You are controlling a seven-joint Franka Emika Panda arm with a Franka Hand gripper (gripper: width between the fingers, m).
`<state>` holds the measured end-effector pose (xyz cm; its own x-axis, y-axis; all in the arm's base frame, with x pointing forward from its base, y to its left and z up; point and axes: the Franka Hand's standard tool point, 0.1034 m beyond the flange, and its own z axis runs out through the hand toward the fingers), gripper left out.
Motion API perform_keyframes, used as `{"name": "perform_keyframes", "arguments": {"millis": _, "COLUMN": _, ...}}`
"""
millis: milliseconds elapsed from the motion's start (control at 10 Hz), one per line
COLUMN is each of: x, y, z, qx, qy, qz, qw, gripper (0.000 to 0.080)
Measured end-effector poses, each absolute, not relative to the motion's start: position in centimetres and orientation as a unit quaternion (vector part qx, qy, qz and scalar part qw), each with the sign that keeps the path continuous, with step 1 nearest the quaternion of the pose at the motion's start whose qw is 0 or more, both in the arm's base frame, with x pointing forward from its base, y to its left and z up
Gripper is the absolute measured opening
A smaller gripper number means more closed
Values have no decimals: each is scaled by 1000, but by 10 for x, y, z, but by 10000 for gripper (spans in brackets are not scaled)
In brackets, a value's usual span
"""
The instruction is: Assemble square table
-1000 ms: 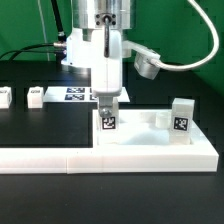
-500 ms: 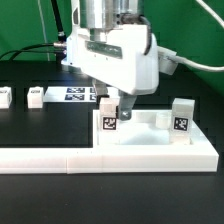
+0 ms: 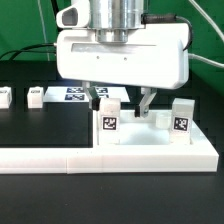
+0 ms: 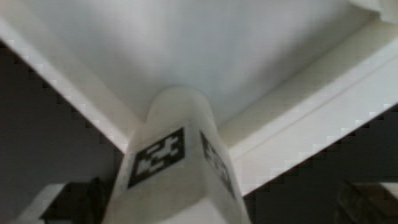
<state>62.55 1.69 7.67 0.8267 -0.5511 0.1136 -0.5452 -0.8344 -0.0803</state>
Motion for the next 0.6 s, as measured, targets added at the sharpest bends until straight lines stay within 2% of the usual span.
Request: {"name": "perform_keyframes", "arguments": {"millis": 600, "x": 626, "y": 9, "z": 77, "qx": -990, "qy": 122, "qz": -70, "qw": 7, "gripper": 649}}
